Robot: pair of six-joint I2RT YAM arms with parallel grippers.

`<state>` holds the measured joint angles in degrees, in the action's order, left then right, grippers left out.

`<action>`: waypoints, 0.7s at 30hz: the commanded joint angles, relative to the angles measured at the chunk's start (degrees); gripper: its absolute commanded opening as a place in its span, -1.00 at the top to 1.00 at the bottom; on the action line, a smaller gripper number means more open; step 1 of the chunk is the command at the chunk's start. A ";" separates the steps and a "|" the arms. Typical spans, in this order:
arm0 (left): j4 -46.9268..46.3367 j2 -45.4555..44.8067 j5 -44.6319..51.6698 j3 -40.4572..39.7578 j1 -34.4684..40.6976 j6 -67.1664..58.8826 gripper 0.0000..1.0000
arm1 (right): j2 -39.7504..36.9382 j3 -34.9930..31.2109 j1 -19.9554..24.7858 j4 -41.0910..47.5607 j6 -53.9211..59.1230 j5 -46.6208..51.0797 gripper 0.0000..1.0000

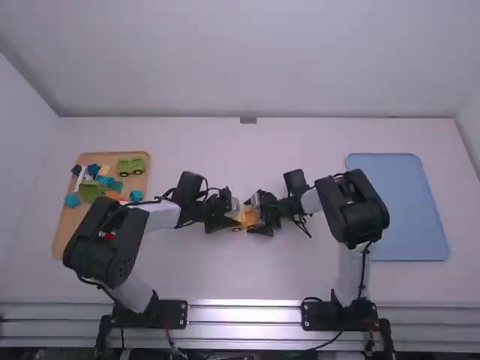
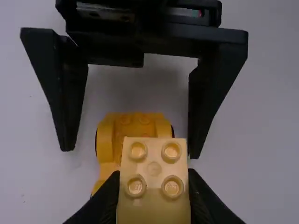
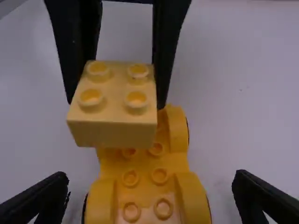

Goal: Assemble lego blocks to make yellow taxi

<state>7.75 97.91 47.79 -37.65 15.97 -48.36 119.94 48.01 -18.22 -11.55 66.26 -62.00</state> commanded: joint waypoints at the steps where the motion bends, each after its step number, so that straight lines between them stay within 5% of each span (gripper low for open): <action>1: -0.90 0.15 -1.07 -0.04 0.02 0.57 0.84 | 0.72 0.74 -0.92 0.42 -0.55 1.31 -0.62; 11: -1.27 0.13 -2.43 -0.04 0.11 0.57 0.86 | 0.72 0.76 -4.76 0.42 -2.29 7.98 -0.38; 14: -1.01 0.13 -2.49 -0.04 -0.04 0.52 0.87 | 0.72 0.79 -4.52 0.22 -5.05 9.46 -0.11; 21: 0.37 0.15 -3.54 -0.15 0.11 -0.85 0.96 | 0.72 0.79 -1.97 0.24 -10.49 9.14 -0.02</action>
<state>7.73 97.93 43.68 -37.65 15.97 -48.71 119.94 48.05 -21.37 -11.90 59.18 -54.81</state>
